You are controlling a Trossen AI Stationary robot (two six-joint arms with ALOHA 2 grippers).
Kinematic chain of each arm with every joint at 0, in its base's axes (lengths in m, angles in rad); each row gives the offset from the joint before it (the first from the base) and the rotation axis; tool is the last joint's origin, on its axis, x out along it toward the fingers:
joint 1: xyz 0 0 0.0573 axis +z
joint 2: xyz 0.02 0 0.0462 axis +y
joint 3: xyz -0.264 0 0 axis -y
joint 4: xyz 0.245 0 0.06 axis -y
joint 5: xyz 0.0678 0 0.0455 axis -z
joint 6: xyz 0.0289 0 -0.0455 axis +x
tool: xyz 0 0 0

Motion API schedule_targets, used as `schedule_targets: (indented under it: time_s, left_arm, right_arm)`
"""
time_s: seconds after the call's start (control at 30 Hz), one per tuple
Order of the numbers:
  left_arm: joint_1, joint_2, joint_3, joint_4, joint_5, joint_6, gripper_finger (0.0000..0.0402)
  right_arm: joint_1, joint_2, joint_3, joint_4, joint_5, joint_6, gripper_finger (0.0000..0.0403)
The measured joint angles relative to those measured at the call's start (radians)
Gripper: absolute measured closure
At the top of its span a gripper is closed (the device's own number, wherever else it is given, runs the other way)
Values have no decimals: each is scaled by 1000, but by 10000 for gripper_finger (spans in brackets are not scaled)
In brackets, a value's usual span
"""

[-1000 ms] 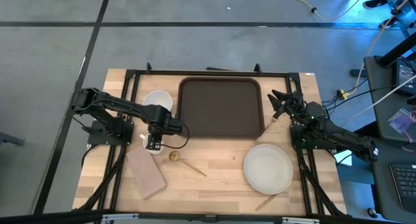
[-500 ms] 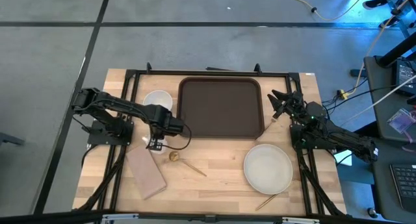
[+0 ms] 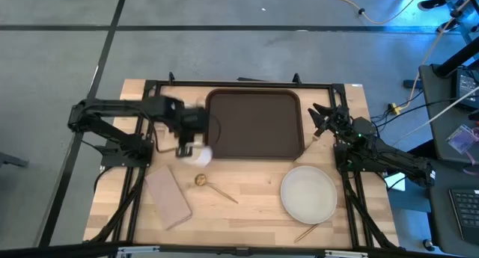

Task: Set up tray
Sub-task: Put the white mug on the brown serving tray

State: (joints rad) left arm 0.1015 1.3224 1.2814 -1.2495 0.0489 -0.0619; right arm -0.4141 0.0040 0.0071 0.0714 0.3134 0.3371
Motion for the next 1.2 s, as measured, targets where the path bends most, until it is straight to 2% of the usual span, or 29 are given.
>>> schedule_targets:
  time_s: [0.07,0.17,0.3,0.43,0.53,0.63,0.77,1.0,1.2]
  left_arm:
    - [59,-6,75,42,-28,-3,397]
    - [164,21,191,60,-13,31,397]
    - [292,126,354,61,-60,144,397]
    - [401,277,502,-2,-68,376,397]
    - [463,400,582,-65,-14,590,398]
    - [506,505,625,-84,-5,755,398]
    - [547,633,655,-83,-61,884,398]
    - [611,787,686,-86,-102,913,398]
    - [610,811,689,-93,-83,914,398]
  right_arm:
    - [0,0,0,0,0,1,199]
    - [0,0,0,0,0,1,199]
    - [0,0,0,0,0,0,199]
    - [0,0,0,0,0,0,199]
    - [0,0,0,0,0,0,199]
    - [0,0,0,0,0,0,199]
    - [0,0,0,0,0,0,199]
    - [0,0,0,0,0,-4,199]
    - [0,0,0,0,0,-5,199]
